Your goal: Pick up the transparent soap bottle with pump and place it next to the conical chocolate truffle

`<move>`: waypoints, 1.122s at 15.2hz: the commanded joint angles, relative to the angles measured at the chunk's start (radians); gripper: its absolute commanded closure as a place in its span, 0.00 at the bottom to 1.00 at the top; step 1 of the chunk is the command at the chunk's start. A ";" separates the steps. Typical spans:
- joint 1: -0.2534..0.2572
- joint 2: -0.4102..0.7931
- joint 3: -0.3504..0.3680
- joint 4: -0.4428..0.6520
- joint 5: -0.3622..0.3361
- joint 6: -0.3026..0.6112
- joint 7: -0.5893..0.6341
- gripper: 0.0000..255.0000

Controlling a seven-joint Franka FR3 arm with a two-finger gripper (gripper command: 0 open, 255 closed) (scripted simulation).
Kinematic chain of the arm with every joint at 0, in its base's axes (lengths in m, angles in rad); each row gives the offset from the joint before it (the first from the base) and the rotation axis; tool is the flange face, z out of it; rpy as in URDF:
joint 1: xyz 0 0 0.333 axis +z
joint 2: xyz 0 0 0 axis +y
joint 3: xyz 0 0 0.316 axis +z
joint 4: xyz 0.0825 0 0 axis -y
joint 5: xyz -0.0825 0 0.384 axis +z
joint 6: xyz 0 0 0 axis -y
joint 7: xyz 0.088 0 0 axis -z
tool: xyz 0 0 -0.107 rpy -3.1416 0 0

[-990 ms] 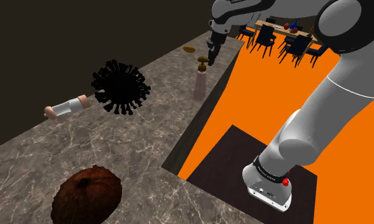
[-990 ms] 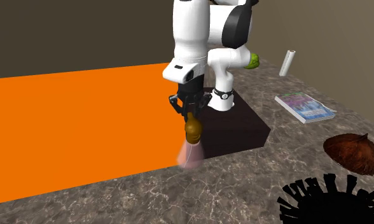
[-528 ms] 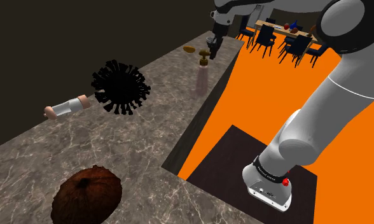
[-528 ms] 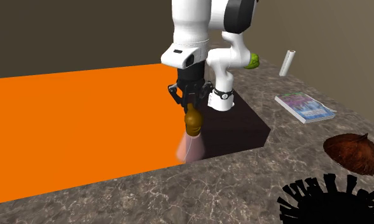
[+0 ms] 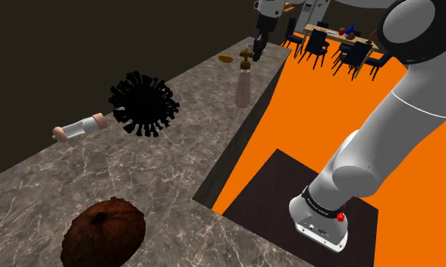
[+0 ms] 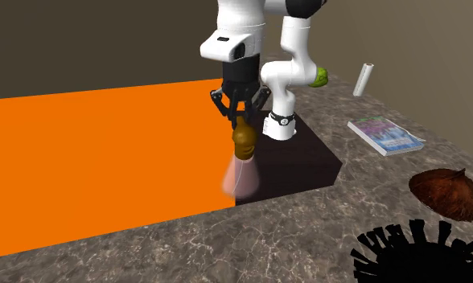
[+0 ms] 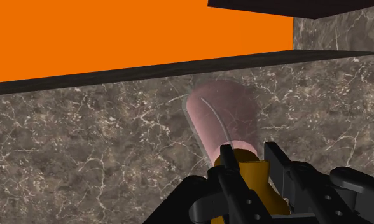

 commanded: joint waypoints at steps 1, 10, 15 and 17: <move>0.001 0.001 0.001 0.027 0.000 -0.026 0.001 1.00; -0.002 0.022 -0.002 0.173 0.009 -0.152 -0.004 1.00; -0.006 0.045 -0.005 0.267 0.018 -0.226 -0.010 1.00; -0.008 0.056 -0.007 0.308 0.023 -0.257 -0.013 1.00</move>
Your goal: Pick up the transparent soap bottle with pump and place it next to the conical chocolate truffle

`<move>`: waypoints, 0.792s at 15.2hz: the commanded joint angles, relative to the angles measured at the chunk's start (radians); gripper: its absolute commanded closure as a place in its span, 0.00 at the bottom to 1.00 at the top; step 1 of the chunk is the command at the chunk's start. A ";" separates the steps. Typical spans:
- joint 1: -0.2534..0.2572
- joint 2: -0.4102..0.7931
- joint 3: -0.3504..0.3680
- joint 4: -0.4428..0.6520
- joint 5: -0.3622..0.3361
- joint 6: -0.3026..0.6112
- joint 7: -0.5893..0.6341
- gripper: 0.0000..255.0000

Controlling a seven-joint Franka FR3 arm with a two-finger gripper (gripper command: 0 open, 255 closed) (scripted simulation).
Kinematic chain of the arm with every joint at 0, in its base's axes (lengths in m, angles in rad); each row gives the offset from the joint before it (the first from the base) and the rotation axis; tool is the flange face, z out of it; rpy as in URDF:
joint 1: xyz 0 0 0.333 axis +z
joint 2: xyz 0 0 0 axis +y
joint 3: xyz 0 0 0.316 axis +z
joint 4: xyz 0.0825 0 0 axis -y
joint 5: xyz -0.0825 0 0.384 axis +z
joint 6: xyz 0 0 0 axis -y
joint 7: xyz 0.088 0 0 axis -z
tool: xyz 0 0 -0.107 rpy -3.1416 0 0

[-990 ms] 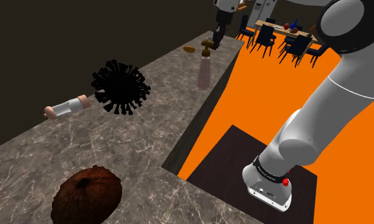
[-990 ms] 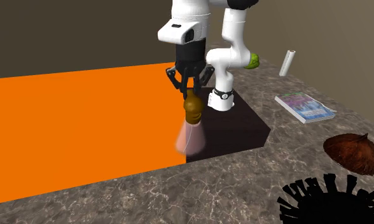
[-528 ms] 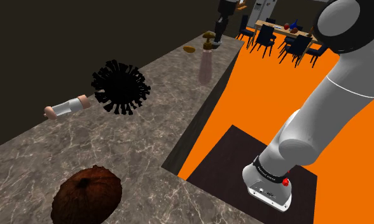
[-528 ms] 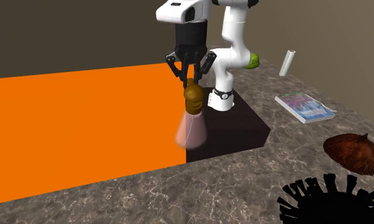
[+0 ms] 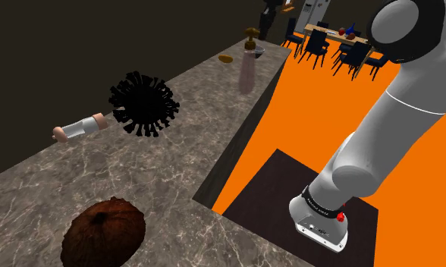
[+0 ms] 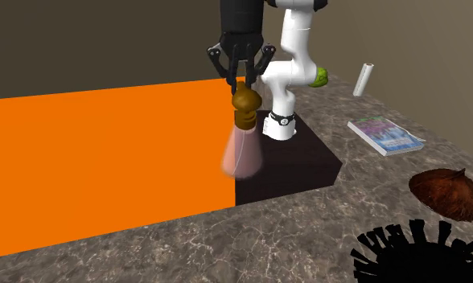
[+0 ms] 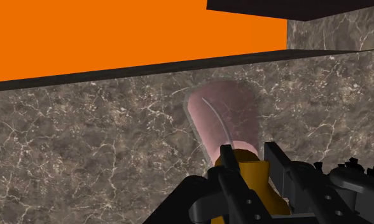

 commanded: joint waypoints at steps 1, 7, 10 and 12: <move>-0.002 0.011 -0.001 0.042 0.005 -0.032 -0.002 1.00; 0.042 -0.048 0.036 0.011 -0.020 -0.054 0.076 1.00; 0.082 -0.112 0.080 -0.060 -0.041 -0.043 0.159 1.00; 0.105 -0.148 0.111 -0.100 -0.050 -0.038 0.213 1.00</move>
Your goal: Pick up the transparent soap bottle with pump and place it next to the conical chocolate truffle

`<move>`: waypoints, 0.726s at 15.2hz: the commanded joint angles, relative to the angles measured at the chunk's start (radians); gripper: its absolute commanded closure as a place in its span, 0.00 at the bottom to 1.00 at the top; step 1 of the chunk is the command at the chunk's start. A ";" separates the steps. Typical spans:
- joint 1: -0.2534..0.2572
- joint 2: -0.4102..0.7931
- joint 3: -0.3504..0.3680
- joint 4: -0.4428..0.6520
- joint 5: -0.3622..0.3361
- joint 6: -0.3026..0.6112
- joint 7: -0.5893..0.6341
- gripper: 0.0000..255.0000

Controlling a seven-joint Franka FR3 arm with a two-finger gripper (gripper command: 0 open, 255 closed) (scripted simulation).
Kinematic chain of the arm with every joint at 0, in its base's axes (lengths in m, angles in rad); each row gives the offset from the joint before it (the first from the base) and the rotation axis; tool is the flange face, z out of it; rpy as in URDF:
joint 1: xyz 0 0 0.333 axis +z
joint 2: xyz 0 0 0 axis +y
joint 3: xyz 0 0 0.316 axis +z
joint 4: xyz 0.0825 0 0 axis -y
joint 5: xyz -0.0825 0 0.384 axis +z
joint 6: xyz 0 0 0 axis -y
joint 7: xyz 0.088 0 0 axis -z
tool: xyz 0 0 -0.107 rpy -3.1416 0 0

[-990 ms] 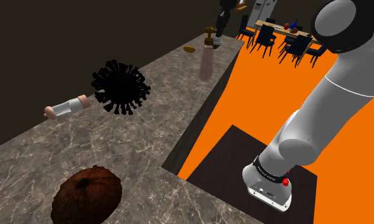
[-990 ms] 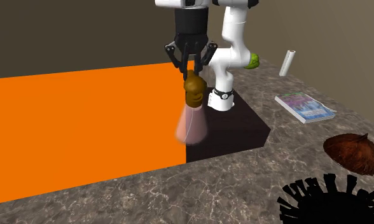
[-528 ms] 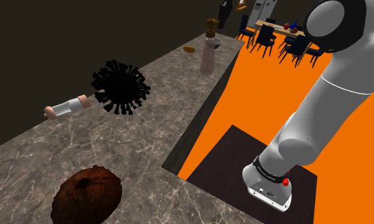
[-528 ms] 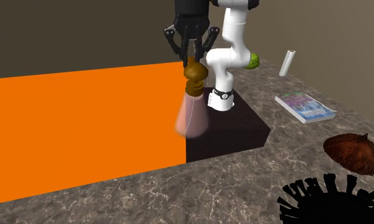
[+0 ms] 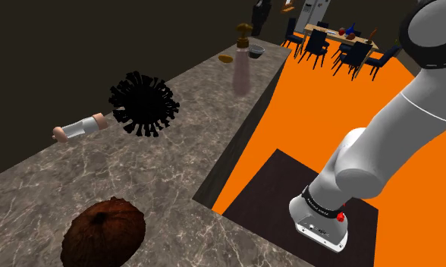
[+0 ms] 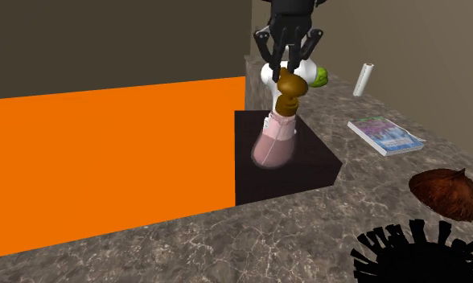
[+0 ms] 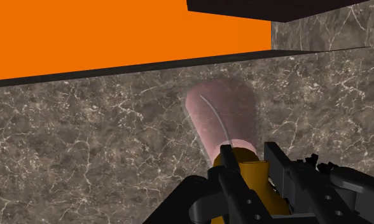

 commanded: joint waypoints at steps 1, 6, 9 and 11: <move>0.024 -0.031 0.032 -0.037 -0.007 0.008 0.058 1.00; 0.077 -0.092 0.110 -0.105 -0.011 0.014 0.189 1.00; 0.106 -0.114 0.157 -0.130 -0.007 0.015 0.266 1.00; 0.125 -0.124 0.188 -0.141 -0.003 0.016 0.317 1.00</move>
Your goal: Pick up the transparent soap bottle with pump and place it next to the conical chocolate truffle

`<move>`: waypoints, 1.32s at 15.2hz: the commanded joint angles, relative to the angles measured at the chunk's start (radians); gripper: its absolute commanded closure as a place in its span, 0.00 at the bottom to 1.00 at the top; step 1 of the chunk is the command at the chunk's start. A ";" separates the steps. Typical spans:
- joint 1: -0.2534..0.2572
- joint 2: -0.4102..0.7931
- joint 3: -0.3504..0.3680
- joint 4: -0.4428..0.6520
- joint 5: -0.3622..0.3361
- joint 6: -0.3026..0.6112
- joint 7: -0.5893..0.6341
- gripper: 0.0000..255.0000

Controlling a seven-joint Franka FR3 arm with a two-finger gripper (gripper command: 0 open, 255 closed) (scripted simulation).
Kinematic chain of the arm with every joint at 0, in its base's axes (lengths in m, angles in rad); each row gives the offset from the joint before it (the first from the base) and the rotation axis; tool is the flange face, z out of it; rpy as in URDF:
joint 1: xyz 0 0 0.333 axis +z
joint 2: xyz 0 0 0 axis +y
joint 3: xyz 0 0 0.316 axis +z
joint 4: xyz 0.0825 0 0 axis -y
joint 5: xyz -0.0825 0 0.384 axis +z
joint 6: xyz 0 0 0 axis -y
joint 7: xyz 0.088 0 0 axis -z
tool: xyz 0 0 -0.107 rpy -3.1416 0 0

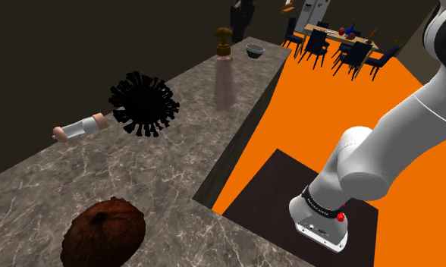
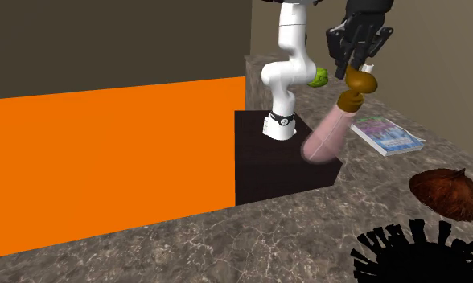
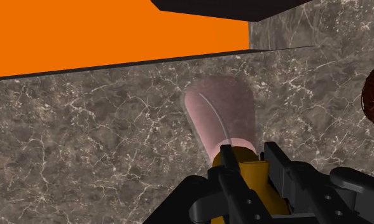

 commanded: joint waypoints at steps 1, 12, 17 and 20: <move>0.020 -0.015 0.032 -0.021 0.004 0.007 0.054 1.00; 0.125 0.023 0.200 0.018 0.036 0.005 0.327 1.00; 0.174 0.084 0.274 0.085 0.041 -0.001 0.450 1.00; 0.205 0.134 0.316 0.142 0.037 -0.008 0.524 1.00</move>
